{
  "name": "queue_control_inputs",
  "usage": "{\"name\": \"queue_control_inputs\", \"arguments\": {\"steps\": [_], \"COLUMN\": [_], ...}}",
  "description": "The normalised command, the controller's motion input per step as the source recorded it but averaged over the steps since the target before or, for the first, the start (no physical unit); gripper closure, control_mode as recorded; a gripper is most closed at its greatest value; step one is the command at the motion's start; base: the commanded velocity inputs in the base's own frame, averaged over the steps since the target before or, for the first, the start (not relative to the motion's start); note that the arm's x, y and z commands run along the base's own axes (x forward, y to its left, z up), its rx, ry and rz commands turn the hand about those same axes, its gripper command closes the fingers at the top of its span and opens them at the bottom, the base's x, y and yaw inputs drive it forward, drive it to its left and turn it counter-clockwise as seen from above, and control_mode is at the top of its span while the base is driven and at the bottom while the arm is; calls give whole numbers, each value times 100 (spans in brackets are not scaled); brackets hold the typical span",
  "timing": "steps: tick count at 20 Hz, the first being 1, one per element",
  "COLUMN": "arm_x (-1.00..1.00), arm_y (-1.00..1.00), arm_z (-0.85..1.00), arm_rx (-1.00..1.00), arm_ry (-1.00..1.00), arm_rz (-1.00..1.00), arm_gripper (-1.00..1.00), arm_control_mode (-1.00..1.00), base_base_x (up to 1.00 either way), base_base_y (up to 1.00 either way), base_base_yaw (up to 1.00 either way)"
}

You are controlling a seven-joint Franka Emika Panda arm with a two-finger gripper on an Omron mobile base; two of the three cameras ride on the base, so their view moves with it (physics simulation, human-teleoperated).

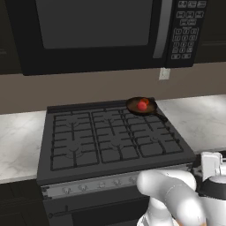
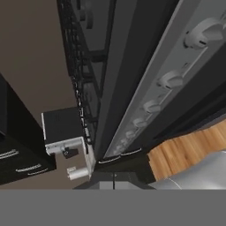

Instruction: Place the pan on the rear right burner on the stove. Then place the tomato and the onion in the pan and turn on the rear right burner.

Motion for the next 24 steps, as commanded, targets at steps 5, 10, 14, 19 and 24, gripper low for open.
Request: {"name": "queue_control_inputs", "arguments": {"steps": [5,10,14,19,24], "arm_x": [4,26,14,1,0], "arm_y": [19,4,8,14,15], "arm_z": [-17,-1,0,-8,-9], "arm_rx": [0,0,0,0,0], "arm_ry": [0,0,0,0,0], "arm_rz": [0,0,0,0,0], "arm_gripper": [100,100,100,100,100], "arm_control_mode": [-100,-100,-100,-100,-100], "base_base_x": [0,0,0,0,0], "base_base_y": [0,0,0,0,0], "base_base_yaw": [0,0,0,0,0]}}
